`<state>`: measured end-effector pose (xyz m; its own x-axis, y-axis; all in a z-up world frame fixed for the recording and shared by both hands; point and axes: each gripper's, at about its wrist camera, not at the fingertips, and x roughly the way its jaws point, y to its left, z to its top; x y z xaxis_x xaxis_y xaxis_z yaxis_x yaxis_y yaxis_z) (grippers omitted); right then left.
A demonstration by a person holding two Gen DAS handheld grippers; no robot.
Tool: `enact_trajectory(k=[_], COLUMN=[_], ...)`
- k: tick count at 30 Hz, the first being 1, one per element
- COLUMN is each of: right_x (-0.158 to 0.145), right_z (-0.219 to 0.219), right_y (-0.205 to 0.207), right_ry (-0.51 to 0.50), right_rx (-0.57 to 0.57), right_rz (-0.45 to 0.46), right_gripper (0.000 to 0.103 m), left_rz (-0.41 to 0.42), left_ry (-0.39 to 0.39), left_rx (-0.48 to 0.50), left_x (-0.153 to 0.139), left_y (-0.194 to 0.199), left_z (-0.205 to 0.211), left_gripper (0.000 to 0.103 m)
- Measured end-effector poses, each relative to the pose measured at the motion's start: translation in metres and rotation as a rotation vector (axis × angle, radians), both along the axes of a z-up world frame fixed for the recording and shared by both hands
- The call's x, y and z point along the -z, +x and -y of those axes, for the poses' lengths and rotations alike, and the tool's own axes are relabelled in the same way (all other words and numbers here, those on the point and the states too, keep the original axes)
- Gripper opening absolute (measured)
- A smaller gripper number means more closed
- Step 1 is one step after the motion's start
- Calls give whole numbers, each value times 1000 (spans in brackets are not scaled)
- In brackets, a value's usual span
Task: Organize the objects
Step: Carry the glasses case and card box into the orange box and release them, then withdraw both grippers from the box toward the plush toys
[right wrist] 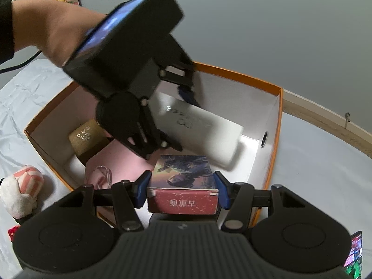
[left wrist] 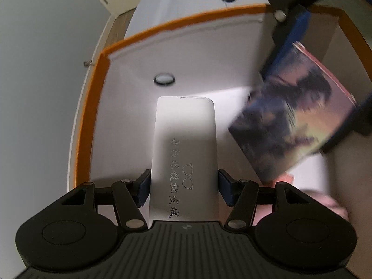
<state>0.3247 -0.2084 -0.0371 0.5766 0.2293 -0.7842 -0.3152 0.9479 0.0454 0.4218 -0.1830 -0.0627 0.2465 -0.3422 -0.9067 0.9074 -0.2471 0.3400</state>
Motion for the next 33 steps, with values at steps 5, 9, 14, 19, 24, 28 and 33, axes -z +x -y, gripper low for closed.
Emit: enact_trajectory(k=[5, 9, 14, 19, 24, 28, 33], right_x=[1, 1, 2, -2, -7, -12, -20], right_z=[0, -3, -3, 1, 2, 4, 8], right_y=[-2, 0, -3, -7, -13, -19, -27], right_ry=[-24, -42, -37, -28, -25, -21, -17], right_rx=[-5, -17, -18, -5, 0, 1, 3], right_rz=[11, 6, 1, 7, 19, 29, 44], right_gripper=[59, 69, 72, 72, 72, 72, 72], left_rz=[5, -12, -16, 4, 38, 47, 62], left_ry=[48, 23, -5, -43, -34, -13, -36], left_rx=[18, -13, -49, -89, -117, -134, -170], left_x=[7, 0, -16, -23, -26, -30, -42], left_y=[-1, 1, 2, 7, -2, -12, -19], left_z=[8, 5, -2, -15, -9, -13, -15], left_gripper=[74, 76, 80, 84, 85, 85, 85])
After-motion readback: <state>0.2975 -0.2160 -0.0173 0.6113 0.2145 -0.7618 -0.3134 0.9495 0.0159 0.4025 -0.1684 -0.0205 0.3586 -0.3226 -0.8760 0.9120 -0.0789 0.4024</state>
